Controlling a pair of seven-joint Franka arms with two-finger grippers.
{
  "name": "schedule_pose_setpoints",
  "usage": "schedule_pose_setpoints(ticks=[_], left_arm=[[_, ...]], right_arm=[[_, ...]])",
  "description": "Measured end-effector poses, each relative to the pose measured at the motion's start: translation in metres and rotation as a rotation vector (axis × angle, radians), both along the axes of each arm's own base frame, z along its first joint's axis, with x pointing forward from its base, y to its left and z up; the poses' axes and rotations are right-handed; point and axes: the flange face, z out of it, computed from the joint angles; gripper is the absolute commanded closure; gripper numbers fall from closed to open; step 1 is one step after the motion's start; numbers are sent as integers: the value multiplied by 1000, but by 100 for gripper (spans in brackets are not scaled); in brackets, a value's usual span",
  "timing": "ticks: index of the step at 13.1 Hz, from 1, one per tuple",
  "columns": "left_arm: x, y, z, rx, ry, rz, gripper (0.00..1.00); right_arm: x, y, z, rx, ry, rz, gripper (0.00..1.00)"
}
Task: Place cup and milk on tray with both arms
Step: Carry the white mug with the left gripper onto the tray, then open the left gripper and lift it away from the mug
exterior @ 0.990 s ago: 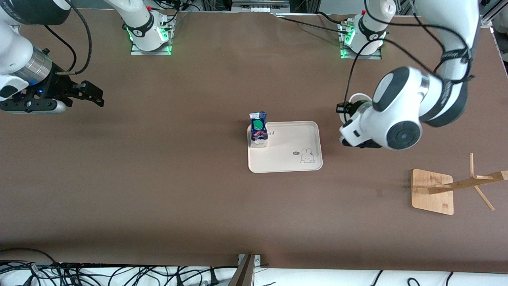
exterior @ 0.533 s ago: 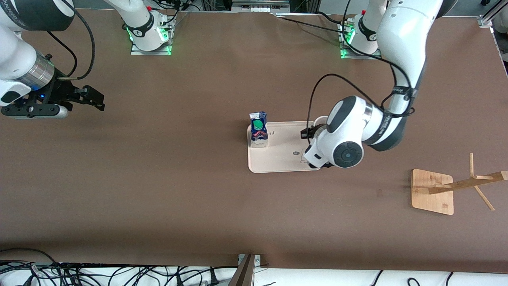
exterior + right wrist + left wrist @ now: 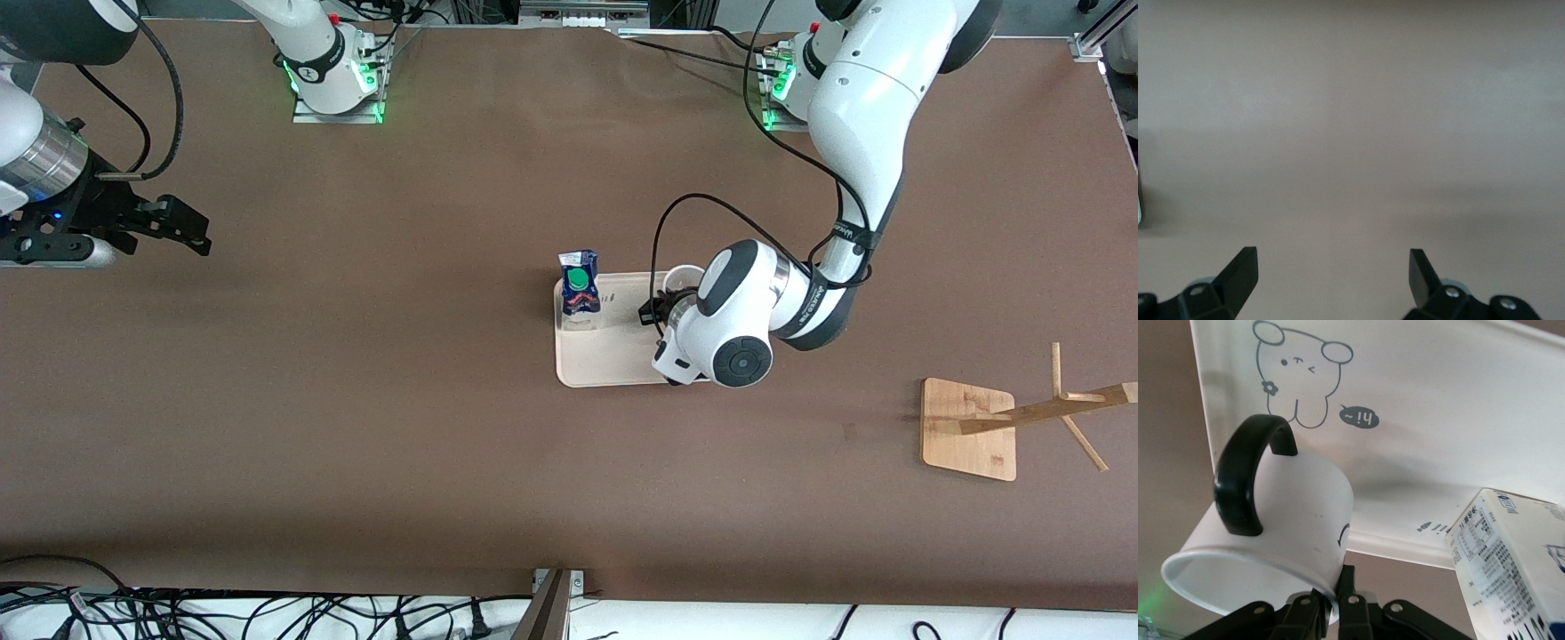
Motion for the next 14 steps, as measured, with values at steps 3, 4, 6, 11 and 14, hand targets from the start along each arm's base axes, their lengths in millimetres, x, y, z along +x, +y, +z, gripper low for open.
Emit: schedule_pose_setpoints(ticks=[3, 4, 6, 11, 14], left_arm=[[1, -3, -12, 0, -9, 13, 93], [0, -4, -13, 8, -5, 24, 54], [0, -5, -14, 15, -3, 35, 0], [2, -3, -11, 17, 0, 34, 0], [3, 2, 14, 3, 22, -16, 0]], right_arm=[[3, -1, -1, -1, -5, -3, 0], [4, -1, -2, -1, -4, -3, 0], [5, -1, -4, -2, -2, -4, 0], [5, -2, -3, -2, -3, -5, 0], [5, -2, -3, -2, -3, -5, 0]])
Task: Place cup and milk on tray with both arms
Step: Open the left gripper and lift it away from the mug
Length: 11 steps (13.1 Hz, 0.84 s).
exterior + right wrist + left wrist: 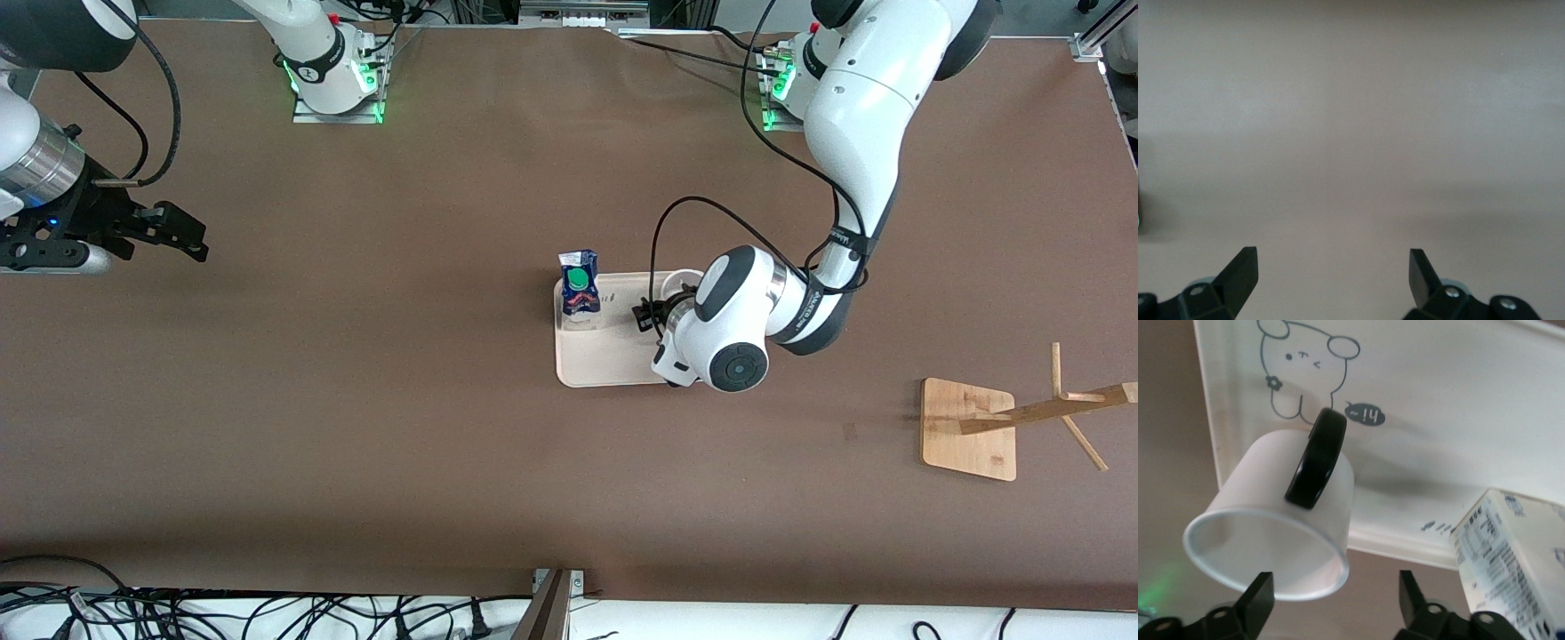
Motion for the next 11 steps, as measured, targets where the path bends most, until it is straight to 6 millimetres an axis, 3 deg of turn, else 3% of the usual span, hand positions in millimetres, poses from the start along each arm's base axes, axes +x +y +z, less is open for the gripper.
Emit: schedule_pose_setpoints(ticks=[3, 6, 8, 11], left_arm=[[8, 24, 57, -63, -21, -87, 0], [19, 72, 118, -134, -93, -222, 0], [23, 101, 145, -127, -147, -381, 0], [26, 122, 175, -54, -217, -587, 0]], right_arm=[[0, 0, 0, 0, 0, 0, 0], [0, 0, 0, 0, -1, -1, 0], [0, -1, 0, 0, -1, -1, 0], [0, -1, 0, 0, -1, -1, 0]])
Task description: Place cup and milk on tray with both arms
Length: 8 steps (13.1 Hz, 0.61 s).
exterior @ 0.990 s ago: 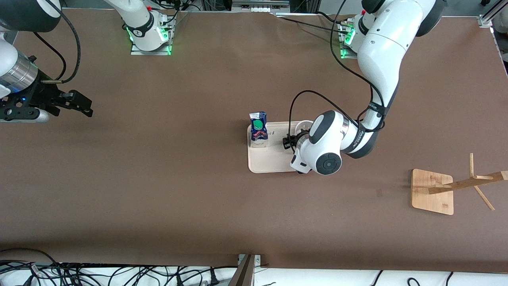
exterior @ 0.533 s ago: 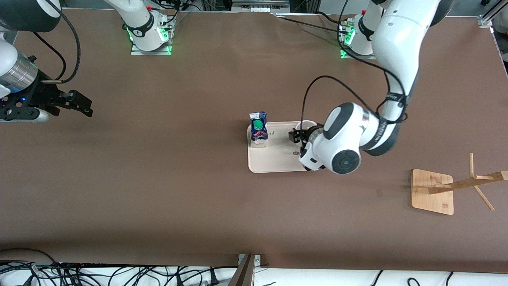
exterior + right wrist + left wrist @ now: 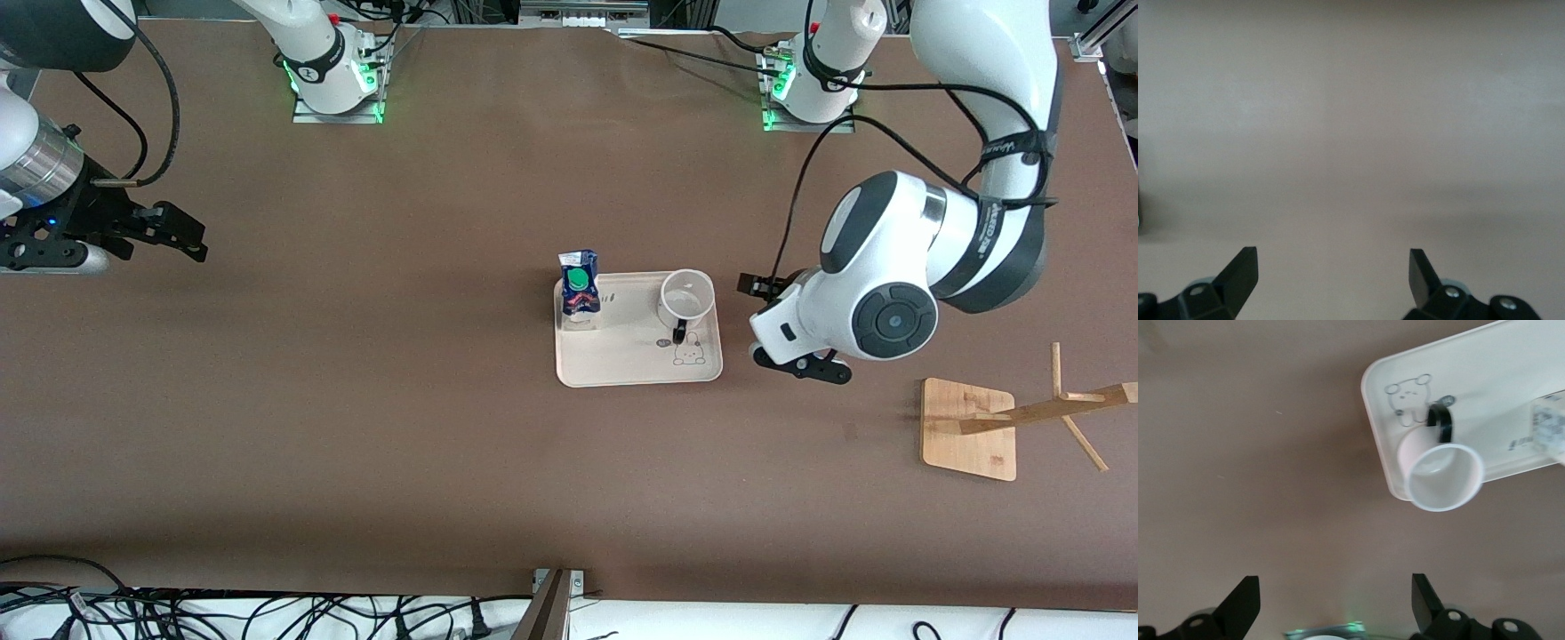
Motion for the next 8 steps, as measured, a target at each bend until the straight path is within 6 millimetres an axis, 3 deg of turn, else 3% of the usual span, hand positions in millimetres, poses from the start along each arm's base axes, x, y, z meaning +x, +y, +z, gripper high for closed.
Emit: schedule_pose_setpoints(ticks=[4, 8], left_arm=[[-1, 16, 46, 28, -87, -33, 0], [-8, 54, 112, 16, -189, 22, 0]], right_arm=[[0, 0, 0, 0, 0, -1, 0], [0, -3, 0, 0, 0, -5, 0]])
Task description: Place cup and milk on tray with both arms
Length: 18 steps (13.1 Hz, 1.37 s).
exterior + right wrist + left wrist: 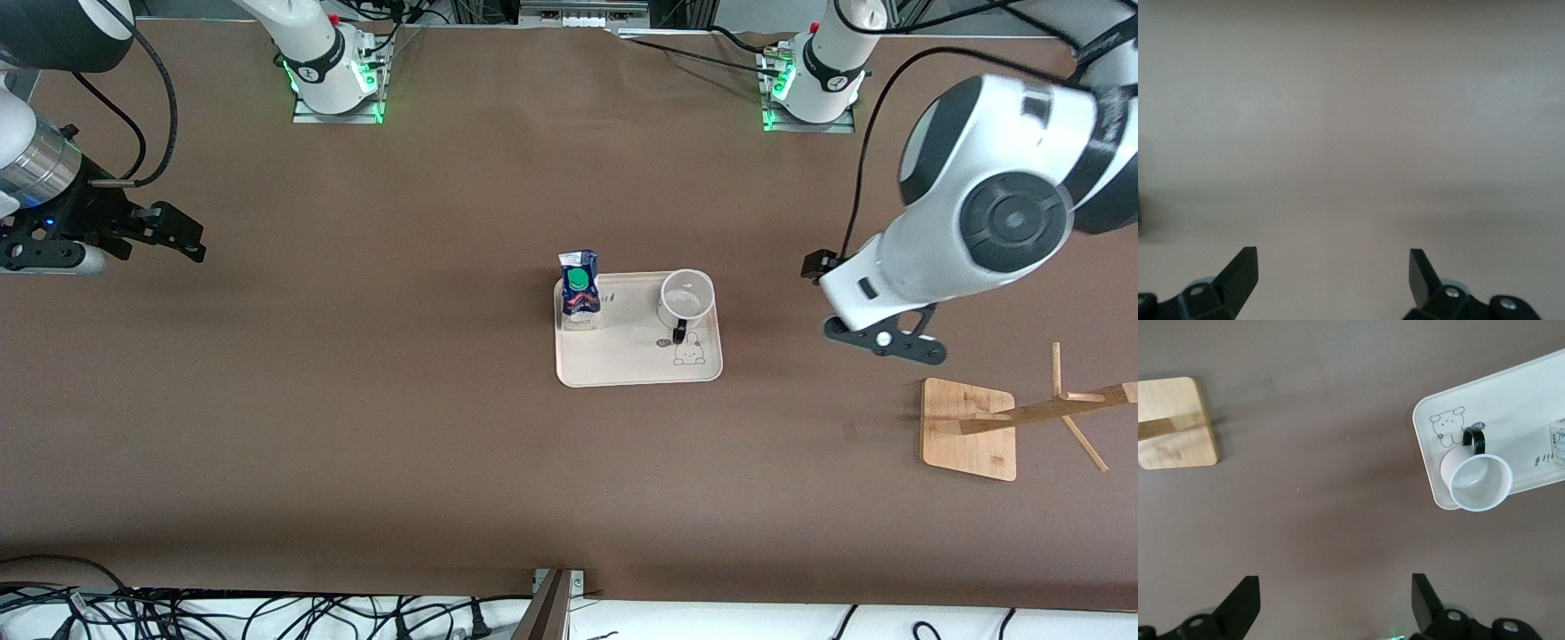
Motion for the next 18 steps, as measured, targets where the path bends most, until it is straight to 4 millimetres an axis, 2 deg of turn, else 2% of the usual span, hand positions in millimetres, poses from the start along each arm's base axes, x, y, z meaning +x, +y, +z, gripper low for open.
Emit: schedule_pose_setpoints(ticks=[3, 5, 7, 9, 11, 13, 18], left_arm=[[-3, 47, 44, -8, -74, 74, 0], [-6, 65, 67, -8, -130, 104, 0], [-13, 81, 79, -31, -192, 138, 0], [-32, 96, 85, -67, -249, 170, 0], [-58, 107, 84, -72, -263, 189, 0], [-73, 118, 80, -70, -258, 208, 0], [-76, 116, 75, -75, -254, 206, 0]], right_arm=[[0, -1, 0, 0, 0, -2, 0], [0, -1, 0, 0, 0, -3, 0], [0, -2, 0, 0, 0, -3, 0], [0, -2, 0, 0, 0, -3, 0], [0, -2, 0, 0, 0, -3, 0], [0, -2, 0, 0, 0, -3, 0], [0, -2, 0, 0, 0, -3, 0]])
